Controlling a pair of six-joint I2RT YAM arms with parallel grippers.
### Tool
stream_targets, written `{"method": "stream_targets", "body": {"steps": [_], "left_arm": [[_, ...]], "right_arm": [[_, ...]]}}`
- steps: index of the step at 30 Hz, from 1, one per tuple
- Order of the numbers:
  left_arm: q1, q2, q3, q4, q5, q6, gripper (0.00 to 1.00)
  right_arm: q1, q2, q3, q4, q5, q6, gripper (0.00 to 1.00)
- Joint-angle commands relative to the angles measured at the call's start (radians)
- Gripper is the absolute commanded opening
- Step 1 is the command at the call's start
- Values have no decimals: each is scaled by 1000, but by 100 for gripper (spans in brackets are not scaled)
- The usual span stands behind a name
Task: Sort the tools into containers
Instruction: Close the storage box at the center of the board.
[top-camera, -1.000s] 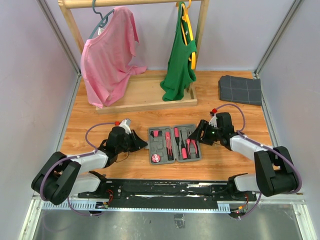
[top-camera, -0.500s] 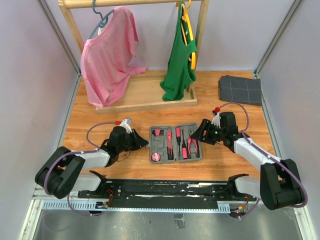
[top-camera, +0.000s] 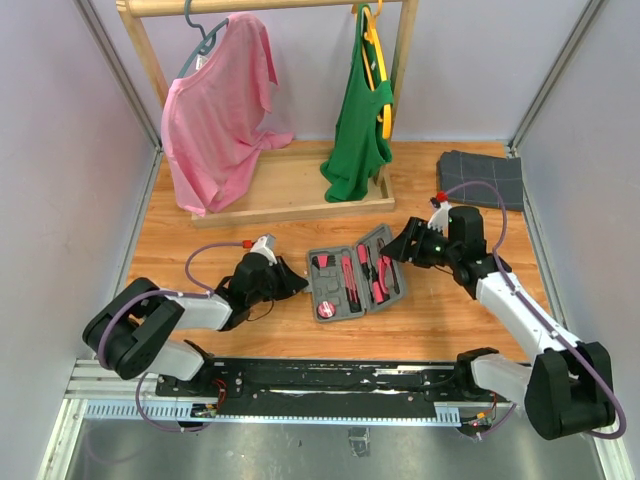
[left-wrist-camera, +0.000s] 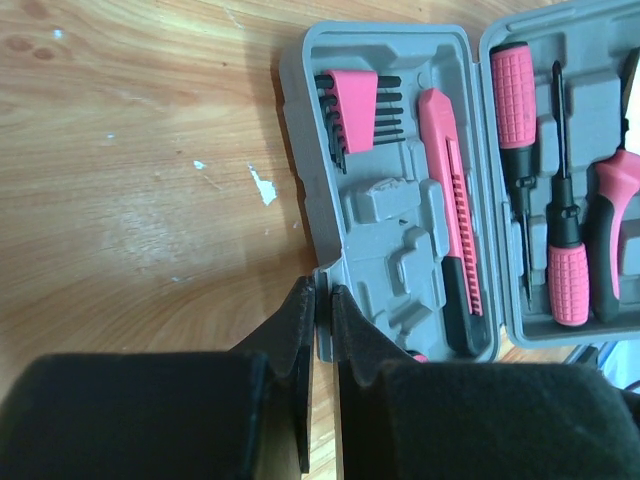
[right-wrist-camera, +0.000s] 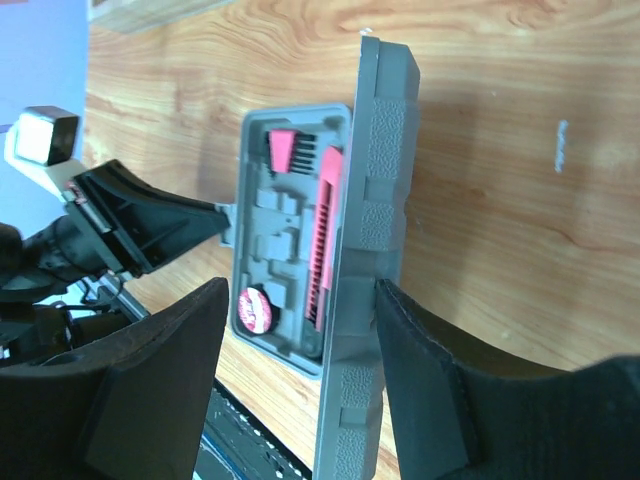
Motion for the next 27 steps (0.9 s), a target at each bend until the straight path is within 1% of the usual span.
{"method": "stream_targets", "body": {"steps": [1,27], "left_arm": [[-66,64,20,-55,77,0,0],[-76,100,44,-57,73,2,1]], "right_arm": [[64,-9,31,-24,-125,26,61],[150,75,80,9,-79,14,62]]}}
